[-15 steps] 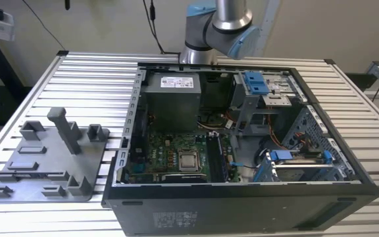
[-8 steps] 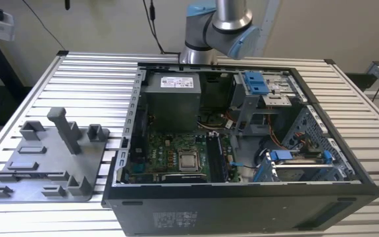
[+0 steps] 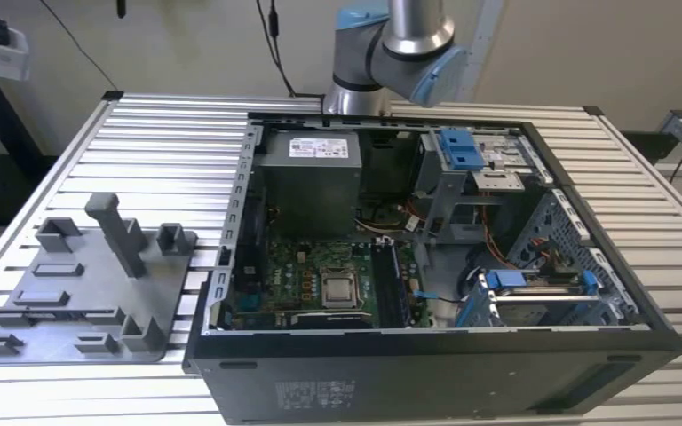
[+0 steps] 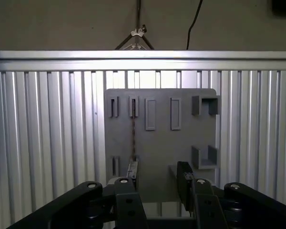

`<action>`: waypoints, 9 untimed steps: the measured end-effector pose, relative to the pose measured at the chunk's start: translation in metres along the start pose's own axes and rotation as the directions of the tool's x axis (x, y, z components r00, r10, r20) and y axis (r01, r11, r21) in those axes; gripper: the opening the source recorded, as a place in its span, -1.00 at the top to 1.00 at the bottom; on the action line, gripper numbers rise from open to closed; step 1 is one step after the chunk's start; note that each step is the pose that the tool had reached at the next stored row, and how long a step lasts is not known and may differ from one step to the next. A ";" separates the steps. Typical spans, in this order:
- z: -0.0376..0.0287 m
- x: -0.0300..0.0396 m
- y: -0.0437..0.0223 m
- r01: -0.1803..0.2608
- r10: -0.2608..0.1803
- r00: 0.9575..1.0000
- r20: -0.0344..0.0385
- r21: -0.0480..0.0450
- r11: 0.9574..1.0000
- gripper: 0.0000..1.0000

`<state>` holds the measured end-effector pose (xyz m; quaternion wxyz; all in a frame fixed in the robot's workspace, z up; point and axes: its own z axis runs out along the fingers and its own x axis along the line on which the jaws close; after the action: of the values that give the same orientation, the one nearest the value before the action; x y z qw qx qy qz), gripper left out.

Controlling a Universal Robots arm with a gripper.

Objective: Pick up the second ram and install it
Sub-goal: 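Pick up the second ram and move it above second insertion slot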

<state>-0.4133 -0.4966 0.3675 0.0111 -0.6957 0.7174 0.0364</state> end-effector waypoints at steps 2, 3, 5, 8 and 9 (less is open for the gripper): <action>0.0018 0.0002 -0.0002 0.001 -0.001 1.000 -0.002 0.000 1.000 0.08; 0.0028 0.0003 -0.0003 0.002 -0.002 1.000 -0.003 0.000 1.000 0.08; 0.0045 0.0004 -0.0004 0.004 -0.004 1.000 -0.004 0.000 1.000 0.08; 0.0046 0.0004 -0.0003 0.007 -0.007 1.000 -0.004 0.002 1.000 0.08; 0.0047 0.0004 -0.0004 0.007 -0.007 1.000 -0.004 0.002 1.000 0.08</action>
<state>-0.4131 -0.4967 0.3628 0.0104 -0.6982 0.7150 0.0340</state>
